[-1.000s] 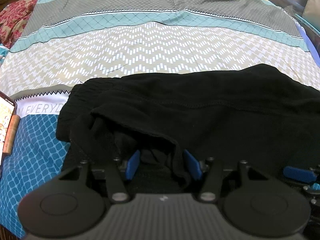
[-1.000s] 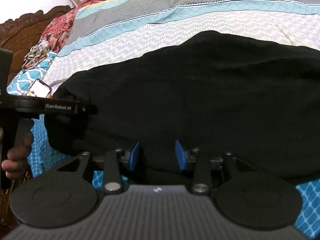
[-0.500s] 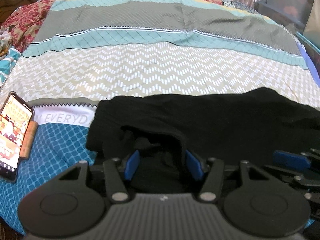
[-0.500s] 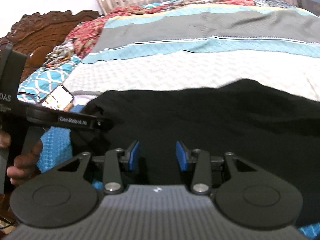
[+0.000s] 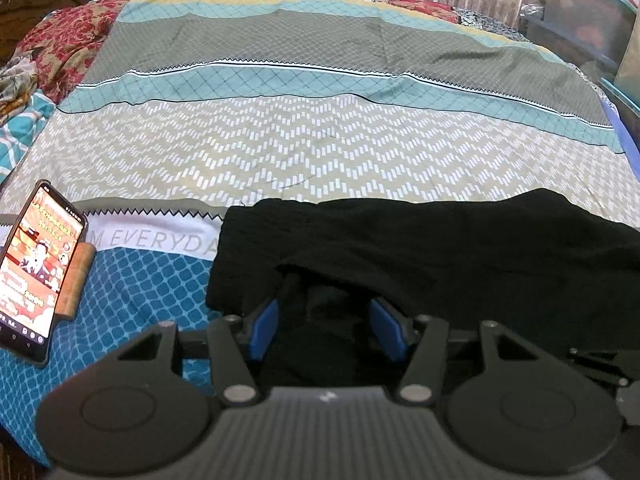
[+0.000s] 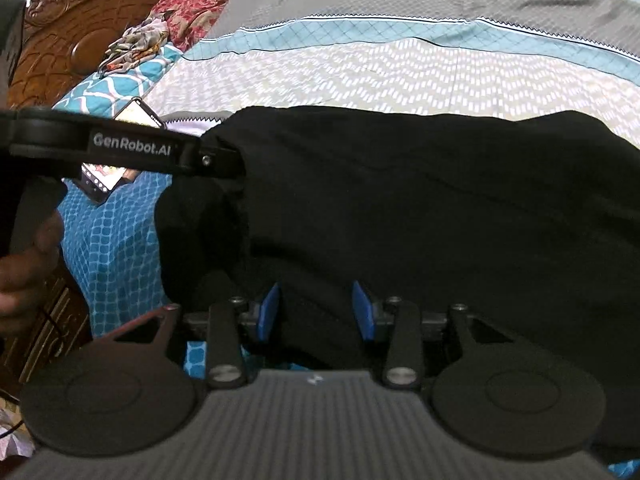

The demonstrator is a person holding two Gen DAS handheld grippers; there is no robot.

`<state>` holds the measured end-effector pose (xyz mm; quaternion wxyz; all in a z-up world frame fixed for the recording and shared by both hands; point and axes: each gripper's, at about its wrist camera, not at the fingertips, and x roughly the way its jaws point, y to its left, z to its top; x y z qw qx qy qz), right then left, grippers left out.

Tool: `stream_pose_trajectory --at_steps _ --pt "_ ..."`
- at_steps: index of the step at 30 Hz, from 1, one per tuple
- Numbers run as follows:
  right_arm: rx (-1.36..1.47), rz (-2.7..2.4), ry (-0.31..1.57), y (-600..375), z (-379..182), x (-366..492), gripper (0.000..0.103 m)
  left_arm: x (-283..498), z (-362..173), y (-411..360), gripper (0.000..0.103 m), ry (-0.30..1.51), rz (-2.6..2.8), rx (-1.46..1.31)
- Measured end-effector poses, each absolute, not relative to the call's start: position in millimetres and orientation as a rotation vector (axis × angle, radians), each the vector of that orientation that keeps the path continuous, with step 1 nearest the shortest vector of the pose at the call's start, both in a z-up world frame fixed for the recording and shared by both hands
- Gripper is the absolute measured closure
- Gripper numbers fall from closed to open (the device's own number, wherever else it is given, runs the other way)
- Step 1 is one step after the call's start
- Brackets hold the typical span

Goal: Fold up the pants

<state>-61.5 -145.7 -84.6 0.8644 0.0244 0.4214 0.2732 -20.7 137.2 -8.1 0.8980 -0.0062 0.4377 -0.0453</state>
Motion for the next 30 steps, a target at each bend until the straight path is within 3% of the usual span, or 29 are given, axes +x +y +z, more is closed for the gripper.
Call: stream_pose_trajectory --at_steps 15,24,27,28,29,30 --pt "0.077 0.565 0.758 -147.6 -58.3 -53.9 0.059 -19.9 -10.8 139.5 0.051 0.905 -0.084 -0.002" --pt "0.089 0.614 0.929 -123.1 -99.2 -43.4 0.057 -16.9 -20.0 141.9 0.051 0.924 -0.08 -0.003" --pt "-0.006 0.618 0.879 -112.7 -94.4 -55.0 0.056 -23.4 -15.7 157.0 0.05 0.887 -0.114 -0.087" --pt "-0.019 0.625 0.871 -112.6 -90.8 -56.0 0.056 -27.6 -11.1 166.7 0.044 0.861 -0.12 -0.13" --pt "-0.013 0.631 0.859 -115.9 -86.9 -56.5 0.056 -33.8 -5.5 180.9 0.03 0.827 -0.104 -0.171" --pt "0.004 0.632 0.841 -119.5 -82.8 -56.9 0.056 -39.2 -1.5 194.8 0.022 0.798 -0.08 -0.198"
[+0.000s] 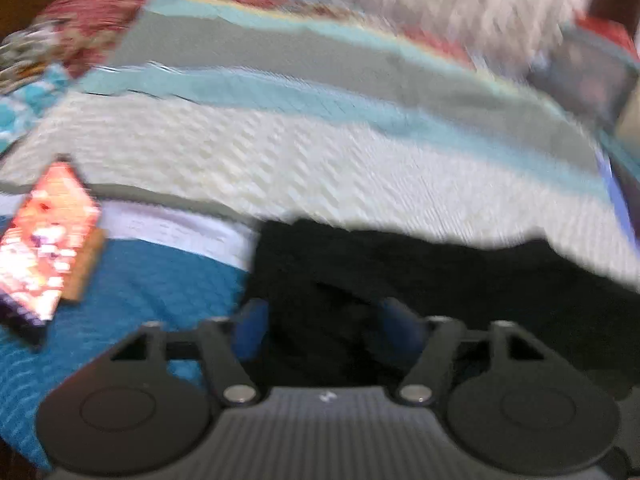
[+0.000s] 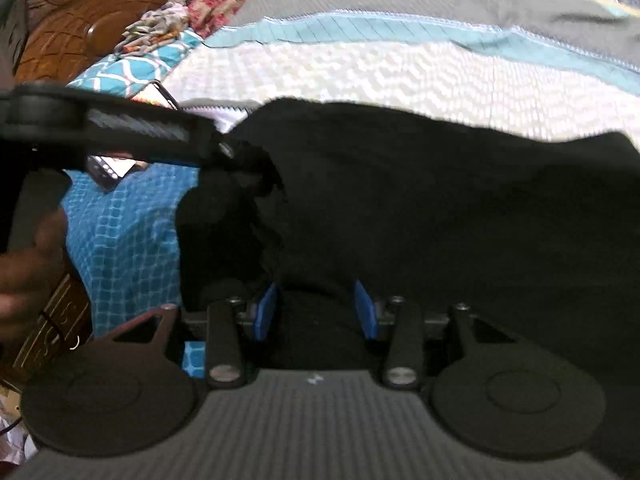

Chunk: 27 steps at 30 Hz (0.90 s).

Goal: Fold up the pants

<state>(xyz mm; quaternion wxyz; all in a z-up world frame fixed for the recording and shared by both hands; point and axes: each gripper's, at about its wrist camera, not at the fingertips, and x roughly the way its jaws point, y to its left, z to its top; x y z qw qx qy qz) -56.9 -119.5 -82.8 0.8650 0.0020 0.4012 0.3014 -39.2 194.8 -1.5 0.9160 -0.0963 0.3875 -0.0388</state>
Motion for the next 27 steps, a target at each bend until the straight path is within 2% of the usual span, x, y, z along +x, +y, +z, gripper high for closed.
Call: stream_pose_trajectory --at_steps 1,3,5,12,17,19,21,22,23,25,27 --pt "0.021 0.63 0.812 -122.1 -78.1 -57.6 0.056 -43.7 1.0 209.2 0.014 0.782 -0.055 -0.225" --pt "0.028 0.649 0.739 -122.8 -67.4 -60.3 0.052 -47.6 0.5 236.2 0.014 0.797 -0.041 -0.3" --pt "0.008 0.687 0.688 -117.2 -60.9 -63.0 0.038 -45.8 -5.5 254.3 0.014 0.84 -0.027 -0.364" --pt "-0.117 0.758 0.678 -82.9 -66.7 -58.7 0.037 -30.4 -20.9 235.3 0.014 0.931 0.076 -0.219" --pt "-0.194 0.799 0.783 -62.6 -91.4 -51.8 0.035 -27.2 -24.1 223.3 0.015 0.937 0.092 -0.16" --pt "-0.224 0.79 0.77 -58.1 -96.6 -58.0 0.035 -26.5 -24.4 221.0 0.015 0.933 0.095 -0.141" --pt "-0.258 0.787 0.749 -56.1 -96.2 -61.7 0.038 -24.7 -24.0 218.1 0.015 0.931 0.095 -0.124" --pt "-0.268 0.782 0.743 -54.9 -95.8 -61.4 0.045 -23.7 -24.5 216.8 0.015 0.932 0.095 -0.115" --pt "-0.282 0.757 0.725 -55.7 -95.3 -61.3 0.062 -22.5 -24.9 215.9 0.015 0.932 0.094 -0.11" --pt "-0.263 0.721 0.719 -60.8 -94.0 -56.7 0.082 -20.4 -26.1 214.4 0.015 0.934 0.092 -0.107" --pt "-0.211 0.709 0.714 -67.2 -90.7 -54.5 0.086 -19.5 -25.8 213.4 0.015 0.934 0.092 -0.106"
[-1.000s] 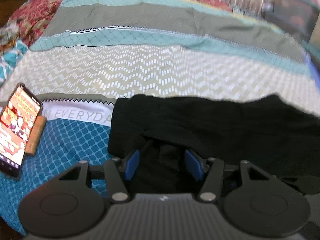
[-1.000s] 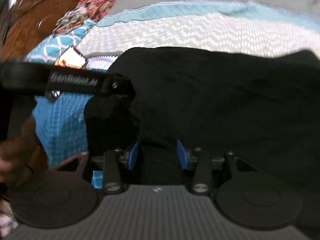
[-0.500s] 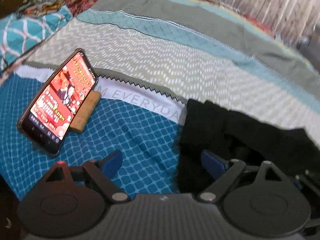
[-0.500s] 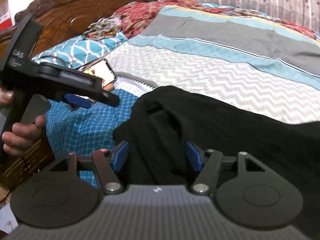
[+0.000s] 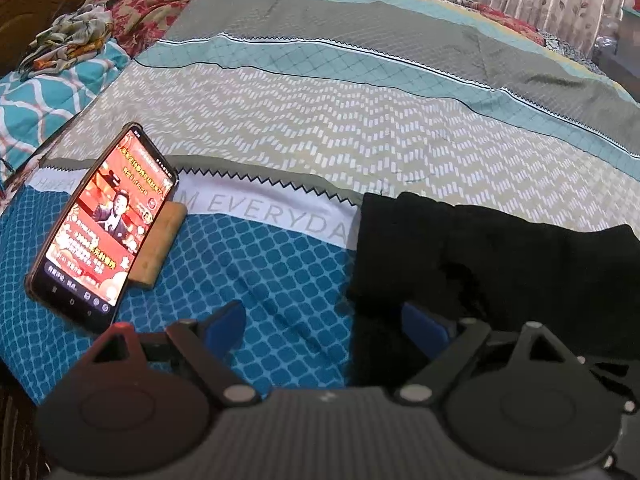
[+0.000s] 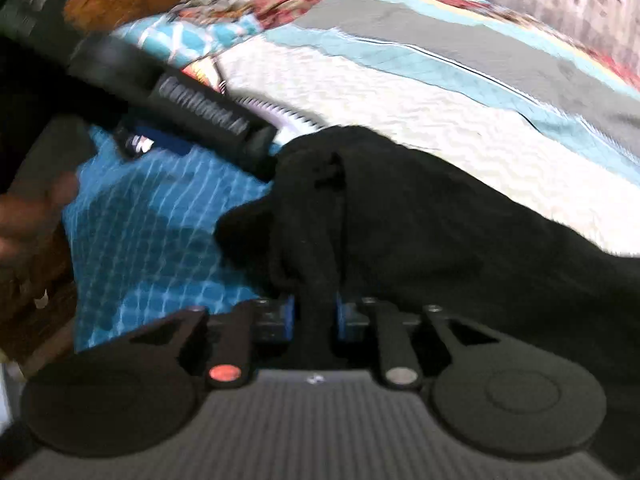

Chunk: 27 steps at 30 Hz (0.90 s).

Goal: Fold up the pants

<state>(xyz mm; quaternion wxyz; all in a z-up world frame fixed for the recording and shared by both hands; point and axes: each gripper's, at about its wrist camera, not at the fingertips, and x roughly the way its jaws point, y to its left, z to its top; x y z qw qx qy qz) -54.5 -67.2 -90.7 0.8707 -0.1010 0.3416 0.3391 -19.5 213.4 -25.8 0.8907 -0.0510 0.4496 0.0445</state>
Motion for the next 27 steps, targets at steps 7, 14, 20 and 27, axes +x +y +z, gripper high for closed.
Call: stream_pose_trajectory --at_steps 7,14,20,27 --pt "-0.25 0.729 0.653 -64.0 -85.0 -70.2 0.087 -17.3 -23.8 210.3 0.015 0.922 0.097 -0.081" --pt "-0.218 0.735 0.673 -62.0 -85.3 -71.0 0.087 -16.3 -25.3 212.2 0.015 0.926 0.102 -0.081" --pt "-0.202 0.725 0.596 -61.6 -74.2 -77.5 0.089 -16.1 -26.3 212.0 0.015 0.93 0.109 -0.074" --pt "-0.236 0.75 0.679 -53.6 -91.8 -77.4 0.089 -14.5 -27.1 212.2 0.015 0.933 0.119 -0.064"
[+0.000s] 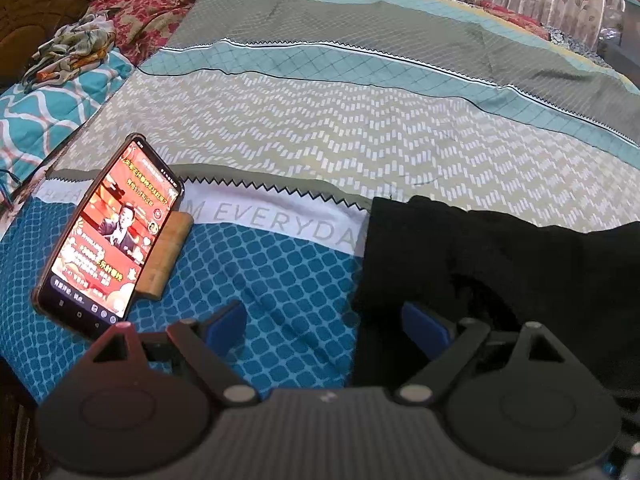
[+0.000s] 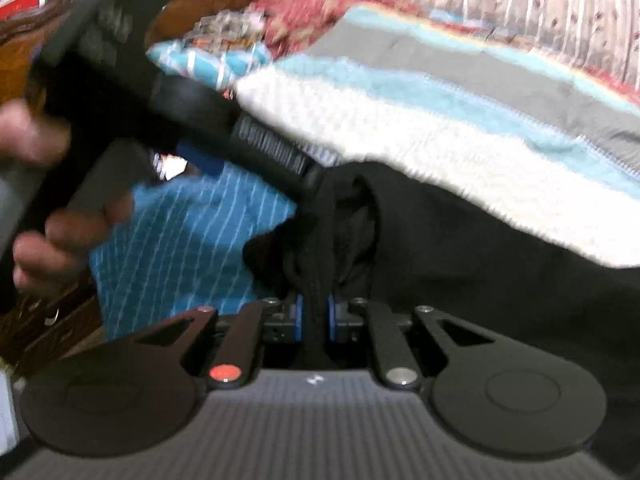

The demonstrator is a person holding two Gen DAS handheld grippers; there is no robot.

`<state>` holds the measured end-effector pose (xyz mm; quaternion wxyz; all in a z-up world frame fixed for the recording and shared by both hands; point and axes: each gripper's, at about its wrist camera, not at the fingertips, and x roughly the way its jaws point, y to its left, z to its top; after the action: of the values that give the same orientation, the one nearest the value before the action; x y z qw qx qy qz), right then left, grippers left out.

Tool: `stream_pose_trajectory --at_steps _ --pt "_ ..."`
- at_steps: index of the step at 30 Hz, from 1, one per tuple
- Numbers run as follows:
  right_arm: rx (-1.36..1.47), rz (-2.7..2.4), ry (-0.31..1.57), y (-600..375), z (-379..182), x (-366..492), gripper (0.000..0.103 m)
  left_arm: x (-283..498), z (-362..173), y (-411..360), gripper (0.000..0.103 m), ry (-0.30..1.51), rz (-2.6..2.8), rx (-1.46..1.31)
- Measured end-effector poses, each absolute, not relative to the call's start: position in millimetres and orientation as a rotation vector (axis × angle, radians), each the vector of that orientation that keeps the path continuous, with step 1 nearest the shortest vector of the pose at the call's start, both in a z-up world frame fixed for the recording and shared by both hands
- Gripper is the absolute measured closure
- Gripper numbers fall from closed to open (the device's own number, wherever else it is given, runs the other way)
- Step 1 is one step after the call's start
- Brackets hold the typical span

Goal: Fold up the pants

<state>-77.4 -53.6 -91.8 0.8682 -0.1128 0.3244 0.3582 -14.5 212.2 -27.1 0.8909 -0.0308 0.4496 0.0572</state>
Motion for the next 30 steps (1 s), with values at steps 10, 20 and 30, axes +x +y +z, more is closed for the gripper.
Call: stream_pose_trajectory --at_steps 10,20,30 --pt "-0.248 0.819 0.617 -63.8 -73.9 -88.1 0.058 -21.0 -11.3 220.1 0.016 0.884 0.138 -0.123" --pt "0.043 0.52 0.642 -202.9 -54.7 -84.9 0.059 -23.5 14.7 179.5 0.018 0.796 0.015 -0.13" --pt "0.548 0.094 0.694 -394.9 -92.6 -114.2 0.088 -18.5 -58.2 138.5 0.012 1.019 0.075 0.02"
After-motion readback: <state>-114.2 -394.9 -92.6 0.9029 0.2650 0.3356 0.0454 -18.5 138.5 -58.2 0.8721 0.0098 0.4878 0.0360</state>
